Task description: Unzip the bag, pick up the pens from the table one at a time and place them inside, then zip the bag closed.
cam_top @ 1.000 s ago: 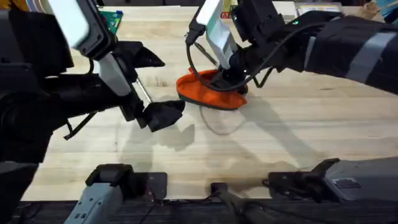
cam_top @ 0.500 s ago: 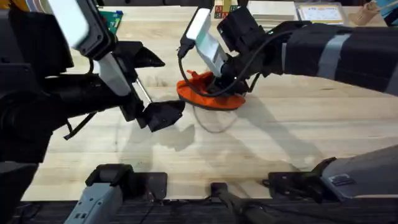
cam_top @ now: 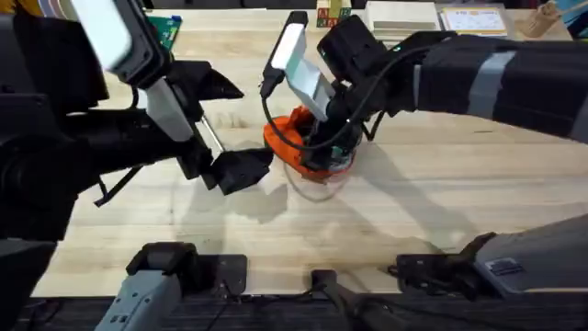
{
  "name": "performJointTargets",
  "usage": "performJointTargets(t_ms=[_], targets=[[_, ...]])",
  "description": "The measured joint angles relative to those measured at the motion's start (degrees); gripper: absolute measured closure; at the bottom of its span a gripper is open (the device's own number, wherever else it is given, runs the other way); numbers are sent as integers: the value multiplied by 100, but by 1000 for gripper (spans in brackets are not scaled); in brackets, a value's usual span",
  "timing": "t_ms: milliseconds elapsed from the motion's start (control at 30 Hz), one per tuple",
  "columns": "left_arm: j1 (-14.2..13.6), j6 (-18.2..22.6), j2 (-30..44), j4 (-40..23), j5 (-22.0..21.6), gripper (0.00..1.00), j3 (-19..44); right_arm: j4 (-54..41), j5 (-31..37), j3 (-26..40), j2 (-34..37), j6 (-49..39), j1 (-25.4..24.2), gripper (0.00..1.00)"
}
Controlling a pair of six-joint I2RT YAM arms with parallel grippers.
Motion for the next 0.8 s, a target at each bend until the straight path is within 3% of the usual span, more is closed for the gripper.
performJointTargets(t_ms=[267, 467, 800], targets=[[0, 0, 1, -1, 0, 7, 0, -212, -43, 0, -122, 148, 40, 5], [0, -12, 1, 1, -51, 7, 0, -369, -42, -22, -770, 243, 55, 4], [0, -1055, 473, 436, -1020, 8, 0, -741, -44, -22, -2414, 622, 52, 4]])
